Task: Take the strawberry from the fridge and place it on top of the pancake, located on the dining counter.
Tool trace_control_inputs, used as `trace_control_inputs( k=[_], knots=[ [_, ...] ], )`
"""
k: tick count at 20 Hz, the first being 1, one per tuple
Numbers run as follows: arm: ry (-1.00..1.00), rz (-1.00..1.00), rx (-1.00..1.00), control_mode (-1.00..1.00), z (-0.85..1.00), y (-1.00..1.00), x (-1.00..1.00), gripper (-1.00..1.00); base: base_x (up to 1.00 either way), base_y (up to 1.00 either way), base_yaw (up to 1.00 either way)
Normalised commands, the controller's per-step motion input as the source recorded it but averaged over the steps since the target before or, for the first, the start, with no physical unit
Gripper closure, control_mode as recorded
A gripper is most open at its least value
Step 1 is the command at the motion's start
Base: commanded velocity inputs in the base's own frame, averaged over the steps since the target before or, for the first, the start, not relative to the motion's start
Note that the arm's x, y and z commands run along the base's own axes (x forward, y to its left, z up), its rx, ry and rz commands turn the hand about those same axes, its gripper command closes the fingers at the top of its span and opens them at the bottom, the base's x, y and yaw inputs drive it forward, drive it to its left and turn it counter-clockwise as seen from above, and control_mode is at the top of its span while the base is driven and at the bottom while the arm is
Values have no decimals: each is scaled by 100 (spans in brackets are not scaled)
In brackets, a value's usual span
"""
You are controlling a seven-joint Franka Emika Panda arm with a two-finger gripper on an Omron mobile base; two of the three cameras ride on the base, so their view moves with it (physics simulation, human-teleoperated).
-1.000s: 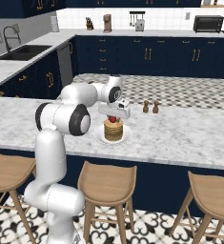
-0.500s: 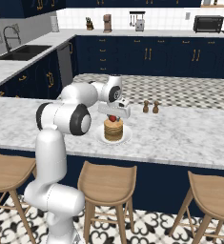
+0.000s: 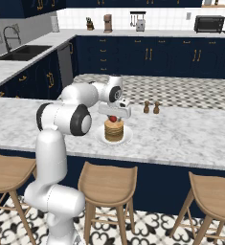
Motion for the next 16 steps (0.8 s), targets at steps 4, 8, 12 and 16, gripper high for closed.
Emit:
trace_control_inputs(
  k=[4, 8, 12, 16],
  knots=[
    [0, 2, 0, -100, 0, 0, 0, -100, 0, 0, 0],
    [0, 2, 0, -100, 0, 0, 0, -100, 0, 0, 0],
    [0, 0, 0, -100, 0, -6, -1, -100, 0, 0, 0],
    [0, 0, 9, -100, 4, -34, 0, -100, 0, 0, 0]
  ],
)
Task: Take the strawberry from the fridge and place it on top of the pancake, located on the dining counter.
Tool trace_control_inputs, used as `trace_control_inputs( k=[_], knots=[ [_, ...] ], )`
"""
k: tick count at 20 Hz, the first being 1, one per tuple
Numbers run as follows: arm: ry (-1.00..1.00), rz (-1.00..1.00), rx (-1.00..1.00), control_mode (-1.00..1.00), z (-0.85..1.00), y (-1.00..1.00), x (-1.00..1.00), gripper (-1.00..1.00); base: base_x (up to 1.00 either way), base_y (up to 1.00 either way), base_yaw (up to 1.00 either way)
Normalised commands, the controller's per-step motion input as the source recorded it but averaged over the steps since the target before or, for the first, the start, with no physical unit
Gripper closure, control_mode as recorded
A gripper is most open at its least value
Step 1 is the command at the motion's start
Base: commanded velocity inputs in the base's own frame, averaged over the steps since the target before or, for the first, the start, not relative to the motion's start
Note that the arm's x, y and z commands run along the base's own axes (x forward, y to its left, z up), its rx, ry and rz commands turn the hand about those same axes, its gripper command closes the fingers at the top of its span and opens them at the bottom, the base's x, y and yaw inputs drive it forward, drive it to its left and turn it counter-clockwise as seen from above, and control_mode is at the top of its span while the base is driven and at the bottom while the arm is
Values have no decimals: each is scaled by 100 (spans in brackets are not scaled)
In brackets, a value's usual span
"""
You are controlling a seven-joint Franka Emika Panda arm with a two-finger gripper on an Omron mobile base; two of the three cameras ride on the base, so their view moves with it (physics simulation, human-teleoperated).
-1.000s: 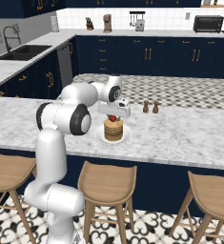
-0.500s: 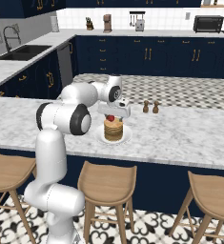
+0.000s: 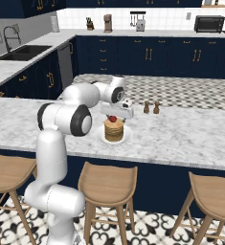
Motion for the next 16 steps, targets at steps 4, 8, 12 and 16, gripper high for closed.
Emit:
trace_control_inputs(
  k=[4, 8, 12, 16],
  knots=[
    [1, 0, 11, -100, 2, -28, 0, -100, 0, 0, 0],
    [0, 0, 1, -100, 0, -2, 0, -100, 0, 0, 0],
    [-2, 4, 0, -100, 0, 13, 0, -100, 0, 0, 0],
    [-7, 1, 0, -100, 2, 24, 0, -100, 0, 0, 0]
  ],
)
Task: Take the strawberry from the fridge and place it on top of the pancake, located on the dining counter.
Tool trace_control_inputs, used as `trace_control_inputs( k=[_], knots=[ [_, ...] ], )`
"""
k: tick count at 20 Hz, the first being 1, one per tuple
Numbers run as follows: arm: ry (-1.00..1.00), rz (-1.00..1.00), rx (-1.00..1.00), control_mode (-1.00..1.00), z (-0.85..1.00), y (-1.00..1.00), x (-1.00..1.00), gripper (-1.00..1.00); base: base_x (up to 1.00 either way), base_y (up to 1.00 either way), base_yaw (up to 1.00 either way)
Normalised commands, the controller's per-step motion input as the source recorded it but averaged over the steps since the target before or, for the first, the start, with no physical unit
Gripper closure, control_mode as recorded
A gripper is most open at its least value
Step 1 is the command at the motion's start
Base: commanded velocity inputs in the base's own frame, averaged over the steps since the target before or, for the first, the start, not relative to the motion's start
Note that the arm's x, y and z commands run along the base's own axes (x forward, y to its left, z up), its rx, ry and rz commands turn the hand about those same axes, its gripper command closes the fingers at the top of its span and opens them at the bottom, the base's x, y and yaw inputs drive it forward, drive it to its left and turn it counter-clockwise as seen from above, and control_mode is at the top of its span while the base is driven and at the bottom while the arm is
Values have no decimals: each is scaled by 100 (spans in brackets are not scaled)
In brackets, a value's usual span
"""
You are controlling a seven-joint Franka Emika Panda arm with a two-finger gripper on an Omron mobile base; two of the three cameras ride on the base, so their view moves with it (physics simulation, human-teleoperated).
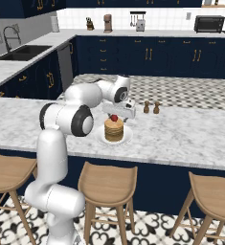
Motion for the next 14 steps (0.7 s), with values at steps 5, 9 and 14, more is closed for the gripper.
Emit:
trace_control_inputs(
  k=[5, 9, 14],
  knots=[
    [-9, 0, 5, -100, 5, 3, 0, -100, 0, 0, 0],
    [-3, 0, 0, -100, 8, 1, -12, -100, 0, 0, 0],
    [12, 0, -2, -100, 55, 1, -3, -100, 0, 0, 0]
  ],
)
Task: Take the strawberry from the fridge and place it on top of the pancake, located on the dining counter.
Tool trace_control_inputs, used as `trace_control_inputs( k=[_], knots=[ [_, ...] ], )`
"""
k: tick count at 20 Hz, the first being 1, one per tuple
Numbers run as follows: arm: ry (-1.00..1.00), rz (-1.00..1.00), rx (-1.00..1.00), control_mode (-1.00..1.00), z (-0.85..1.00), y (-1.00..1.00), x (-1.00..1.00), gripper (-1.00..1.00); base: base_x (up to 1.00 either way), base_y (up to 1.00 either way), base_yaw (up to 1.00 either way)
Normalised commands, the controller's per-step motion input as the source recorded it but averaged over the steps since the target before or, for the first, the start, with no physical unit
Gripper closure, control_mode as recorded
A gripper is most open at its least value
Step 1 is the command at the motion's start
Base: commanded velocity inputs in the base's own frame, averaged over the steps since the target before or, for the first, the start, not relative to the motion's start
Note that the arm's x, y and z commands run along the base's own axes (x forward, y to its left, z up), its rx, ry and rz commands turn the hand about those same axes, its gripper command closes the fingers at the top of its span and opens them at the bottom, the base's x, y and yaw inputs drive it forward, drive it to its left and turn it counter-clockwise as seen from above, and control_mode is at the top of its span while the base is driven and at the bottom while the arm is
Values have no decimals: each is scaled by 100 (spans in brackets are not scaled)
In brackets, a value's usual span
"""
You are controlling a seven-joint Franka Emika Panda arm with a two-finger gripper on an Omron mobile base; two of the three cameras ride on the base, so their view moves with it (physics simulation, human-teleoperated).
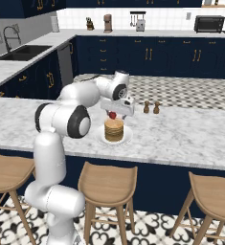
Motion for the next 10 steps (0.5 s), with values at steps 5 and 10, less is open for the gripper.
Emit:
trace_control_inputs(
  k=[5, 10],
  knots=[
    [1, 0, 2, -100, 57, 0, -7, -100, 0, 0, 0],
    [1, 0, 1, -100, -19, -1, 1, -100, 0, 0, 0]
  ],
)
